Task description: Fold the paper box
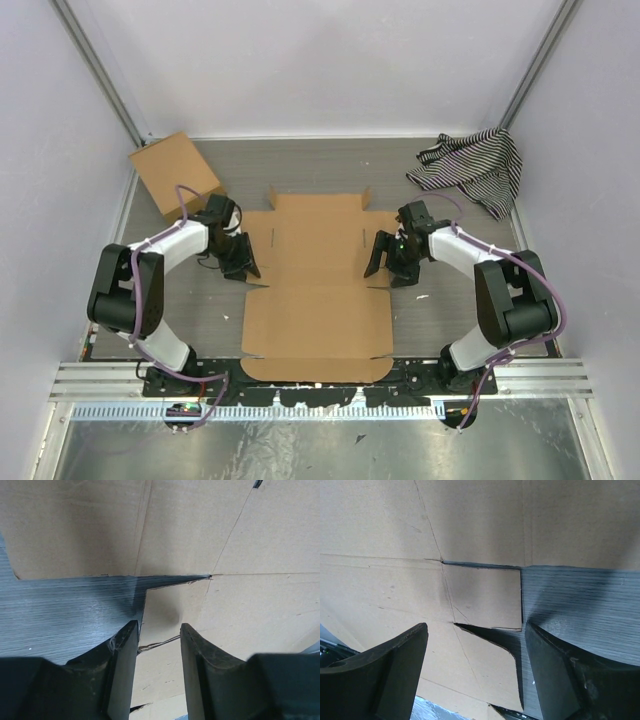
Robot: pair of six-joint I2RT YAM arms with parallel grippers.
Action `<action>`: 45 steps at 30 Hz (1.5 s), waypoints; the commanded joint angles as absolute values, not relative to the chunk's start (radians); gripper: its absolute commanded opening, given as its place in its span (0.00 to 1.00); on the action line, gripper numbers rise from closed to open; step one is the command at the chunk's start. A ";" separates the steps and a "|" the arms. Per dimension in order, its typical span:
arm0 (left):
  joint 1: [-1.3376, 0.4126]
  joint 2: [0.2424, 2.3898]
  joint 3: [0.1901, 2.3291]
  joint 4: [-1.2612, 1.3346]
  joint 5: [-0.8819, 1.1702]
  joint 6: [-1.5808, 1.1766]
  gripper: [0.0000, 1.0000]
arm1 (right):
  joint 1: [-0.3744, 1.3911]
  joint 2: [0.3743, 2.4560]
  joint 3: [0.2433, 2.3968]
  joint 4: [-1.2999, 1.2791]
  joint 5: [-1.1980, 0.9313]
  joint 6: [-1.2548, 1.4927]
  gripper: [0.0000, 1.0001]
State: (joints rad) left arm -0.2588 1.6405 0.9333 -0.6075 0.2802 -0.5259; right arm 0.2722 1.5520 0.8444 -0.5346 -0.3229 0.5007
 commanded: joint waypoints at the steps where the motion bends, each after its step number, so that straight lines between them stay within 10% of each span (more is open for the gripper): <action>1: -0.259 1.586 0.947 -0.622 0.303 -0.532 0.44 | 0.278 1.552 0.866 -0.521 -0.311 0.508 0.83; 13: -0.291 1.578 1.008 -0.660 0.282 -0.545 0.30 | 0.286 1.563 0.907 -0.546 -0.295 0.500 0.82; 20: -0.302 1.636 1.022 -0.656 0.281 -0.545 0.00 | 0.285 1.573 0.927 -0.601 -0.234 0.481 0.81; 45: -0.324 1.666 1.041 -0.658 0.273 -0.537 0.00 | 0.393 1.584 1.080 -0.628 -0.191 0.455 0.75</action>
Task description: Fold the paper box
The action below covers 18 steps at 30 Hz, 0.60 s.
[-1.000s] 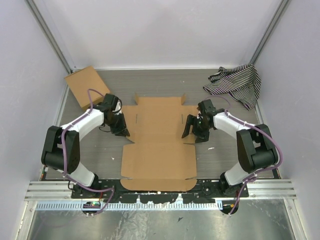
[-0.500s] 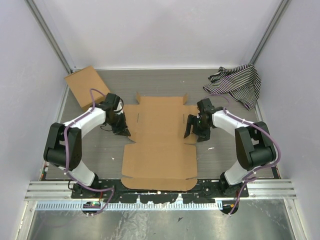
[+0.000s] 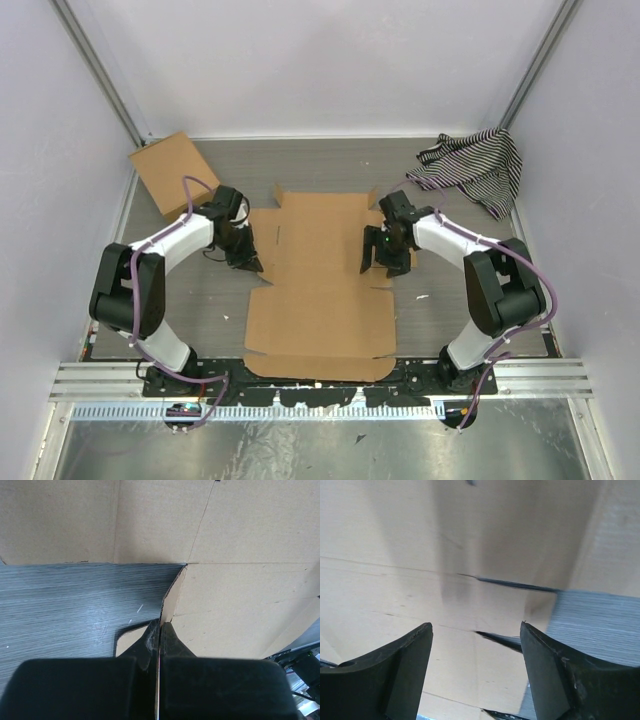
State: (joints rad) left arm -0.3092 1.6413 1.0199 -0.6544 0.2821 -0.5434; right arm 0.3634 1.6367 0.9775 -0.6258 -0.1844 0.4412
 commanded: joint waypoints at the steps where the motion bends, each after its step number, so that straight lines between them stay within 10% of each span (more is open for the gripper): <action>1: -0.325 1.667 1.044 -0.659 0.273 -0.538 0.00 | 0.395 1.576 1.101 -0.637 -0.192 0.457 0.75; 18: -0.333 1.700 1.046 -0.665 0.256 -0.532 0.00 | 0.399 1.612 0.970 -0.576 0.028 0.379 0.78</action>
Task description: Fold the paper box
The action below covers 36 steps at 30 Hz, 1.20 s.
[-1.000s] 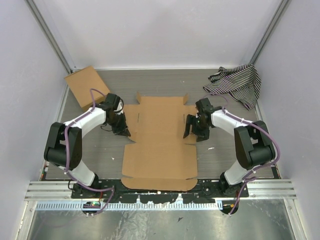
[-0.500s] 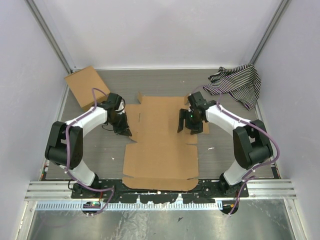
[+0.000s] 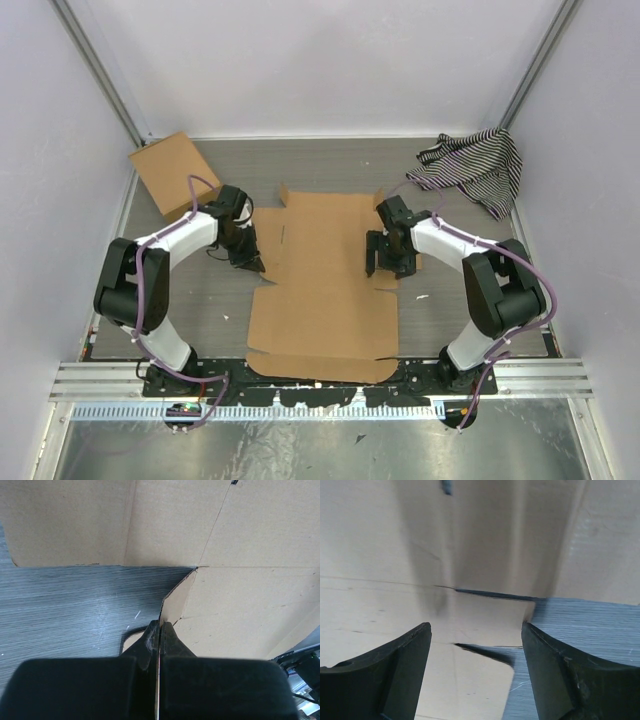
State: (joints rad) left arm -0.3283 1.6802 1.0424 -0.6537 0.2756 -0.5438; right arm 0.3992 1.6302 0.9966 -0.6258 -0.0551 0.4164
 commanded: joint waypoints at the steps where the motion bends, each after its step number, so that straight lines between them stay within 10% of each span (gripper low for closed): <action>1: -0.333 1.704 1.045 -0.663 0.256 -0.533 0.00 | 0.399 1.609 0.964 -0.572 0.032 0.375 0.78; 36: -0.333 1.711 1.037 -0.663 0.239 -0.548 0.00 | 0.377 1.601 0.865 -0.605 0.160 0.466 0.83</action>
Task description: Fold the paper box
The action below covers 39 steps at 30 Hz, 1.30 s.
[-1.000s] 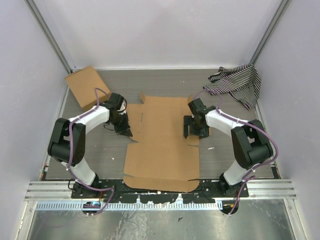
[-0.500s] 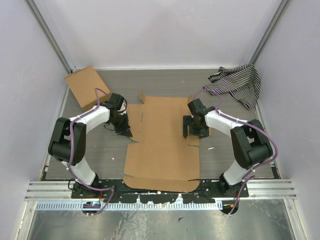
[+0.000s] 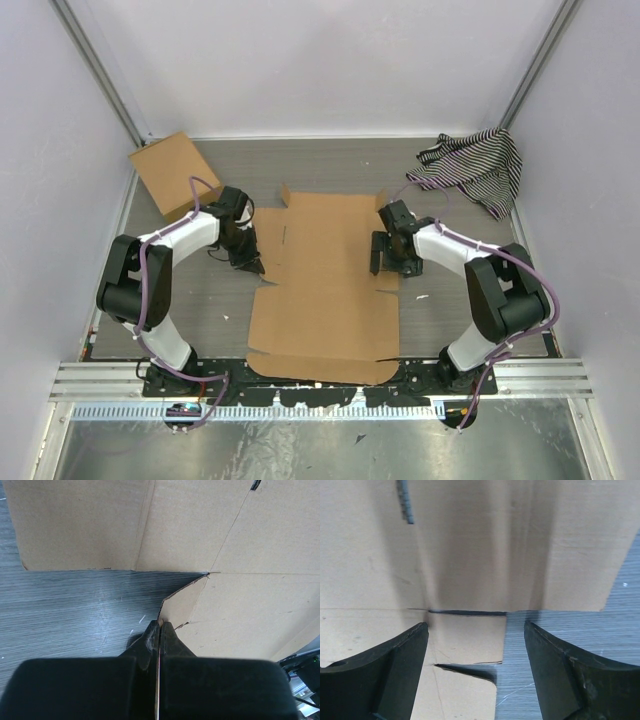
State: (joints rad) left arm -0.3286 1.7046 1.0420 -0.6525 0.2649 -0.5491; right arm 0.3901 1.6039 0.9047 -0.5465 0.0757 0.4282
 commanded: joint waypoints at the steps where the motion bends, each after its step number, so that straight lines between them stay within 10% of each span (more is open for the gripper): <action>1: -0.333 1.711 1.041 -0.664 0.237 -0.548 0.00 | 0.376 1.588 0.864 -0.607 0.166 0.465 0.83; 39: -0.356 1.754 1.109 -0.664 0.279 -0.561 0.00 | 0.414 1.614 1.124 -0.636 -0.294 0.382 0.73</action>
